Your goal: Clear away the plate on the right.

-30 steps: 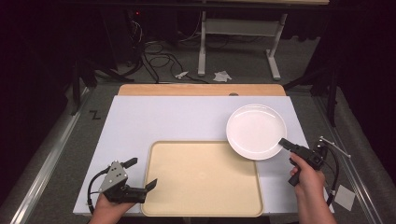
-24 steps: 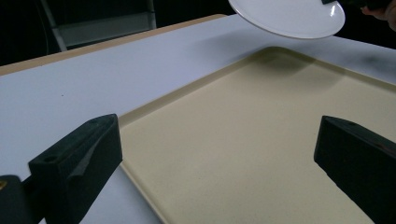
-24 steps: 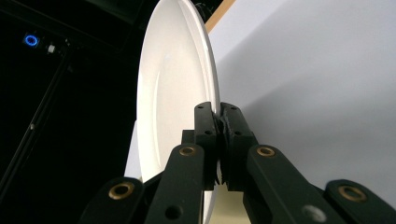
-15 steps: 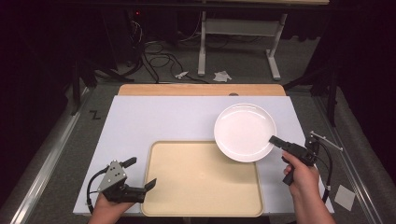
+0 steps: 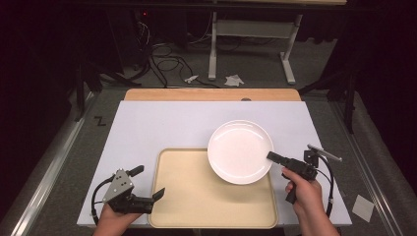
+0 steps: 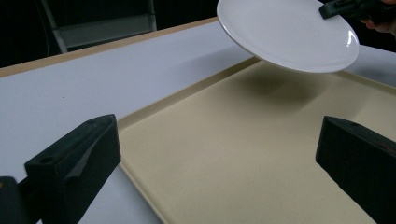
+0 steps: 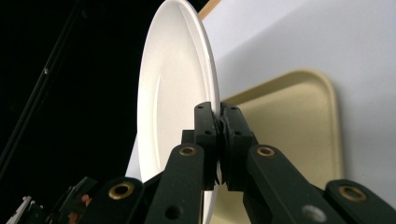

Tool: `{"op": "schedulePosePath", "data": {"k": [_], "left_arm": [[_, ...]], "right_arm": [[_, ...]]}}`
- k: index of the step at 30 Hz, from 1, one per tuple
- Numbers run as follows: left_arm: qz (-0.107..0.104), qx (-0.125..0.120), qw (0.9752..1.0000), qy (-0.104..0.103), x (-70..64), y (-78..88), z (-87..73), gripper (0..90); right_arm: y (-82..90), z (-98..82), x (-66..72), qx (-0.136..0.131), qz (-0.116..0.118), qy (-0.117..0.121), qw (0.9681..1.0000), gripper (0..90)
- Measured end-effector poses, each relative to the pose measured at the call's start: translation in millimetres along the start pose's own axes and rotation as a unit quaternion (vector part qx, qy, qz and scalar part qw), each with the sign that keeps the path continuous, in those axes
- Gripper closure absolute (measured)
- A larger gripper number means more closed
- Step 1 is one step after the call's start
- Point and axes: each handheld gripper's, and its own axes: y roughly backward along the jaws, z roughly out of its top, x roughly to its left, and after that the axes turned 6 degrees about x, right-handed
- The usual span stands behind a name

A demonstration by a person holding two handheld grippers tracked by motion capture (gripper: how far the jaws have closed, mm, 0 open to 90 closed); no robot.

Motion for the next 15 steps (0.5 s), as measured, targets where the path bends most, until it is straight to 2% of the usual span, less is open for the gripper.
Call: {"op": "schedulePosePath", "data": {"k": [15], "left_arm": [[0.001,-0.004,1.0,-0.002,-0.2,2.7,1.7,0.3]], "right_arm": [[-19.1,-16.0,13.2,0.046,0.007,0.023,0.9987,88.5]]}}
